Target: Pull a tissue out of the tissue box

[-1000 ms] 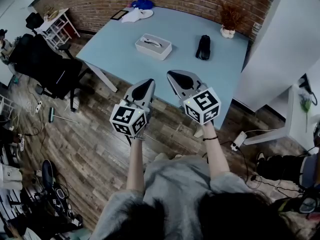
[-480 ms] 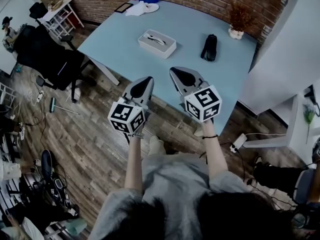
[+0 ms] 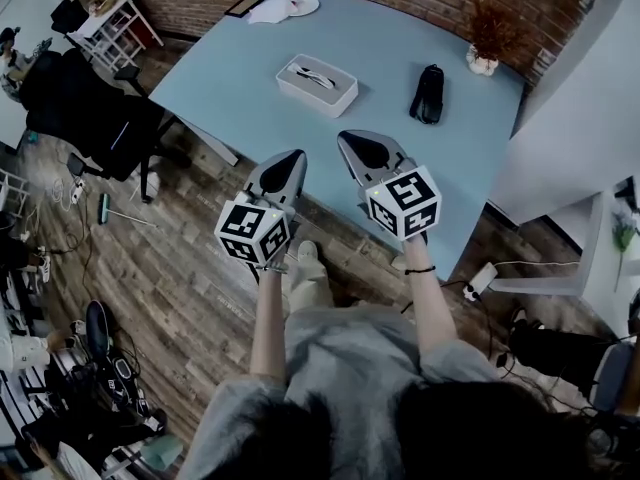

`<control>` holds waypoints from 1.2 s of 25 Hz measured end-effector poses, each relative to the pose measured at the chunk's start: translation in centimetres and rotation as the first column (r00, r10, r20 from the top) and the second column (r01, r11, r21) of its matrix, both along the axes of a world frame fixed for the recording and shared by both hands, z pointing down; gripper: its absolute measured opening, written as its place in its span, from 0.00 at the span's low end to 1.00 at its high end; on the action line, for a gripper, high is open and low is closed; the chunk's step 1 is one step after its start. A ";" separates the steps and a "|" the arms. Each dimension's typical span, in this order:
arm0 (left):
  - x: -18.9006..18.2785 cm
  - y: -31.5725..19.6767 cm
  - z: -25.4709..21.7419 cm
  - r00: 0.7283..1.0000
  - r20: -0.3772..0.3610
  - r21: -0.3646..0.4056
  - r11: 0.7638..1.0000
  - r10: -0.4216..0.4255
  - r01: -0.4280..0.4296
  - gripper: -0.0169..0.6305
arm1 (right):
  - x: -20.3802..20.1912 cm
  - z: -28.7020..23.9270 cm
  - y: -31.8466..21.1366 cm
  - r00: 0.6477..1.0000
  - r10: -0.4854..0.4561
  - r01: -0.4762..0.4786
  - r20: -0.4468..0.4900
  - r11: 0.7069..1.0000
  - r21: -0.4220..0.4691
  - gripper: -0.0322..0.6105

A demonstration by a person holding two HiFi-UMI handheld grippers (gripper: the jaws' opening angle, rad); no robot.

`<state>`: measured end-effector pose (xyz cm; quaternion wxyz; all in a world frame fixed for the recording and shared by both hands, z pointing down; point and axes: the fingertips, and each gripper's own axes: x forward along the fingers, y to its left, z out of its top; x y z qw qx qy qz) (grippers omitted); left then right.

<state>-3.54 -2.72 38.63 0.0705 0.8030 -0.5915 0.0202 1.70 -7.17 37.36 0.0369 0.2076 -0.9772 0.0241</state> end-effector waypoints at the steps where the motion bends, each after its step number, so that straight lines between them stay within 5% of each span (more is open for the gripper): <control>1: -0.3 -0.6 0.2 1.000 -0.003 -0.003 1.000 0.008 -0.008 0.03 | -0.2 0.2 -0.5 1.000 0.007 -0.007 -0.005 1.000 -0.001 0.05; 30: -10.9 -13.6 4.2 0.949 -0.077 -0.110 0.943 0.306 -0.313 0.03 | -11.3 4.4 -11.8 0.953 0.249 -0.261 -0.173 0.964 -0.054 0.05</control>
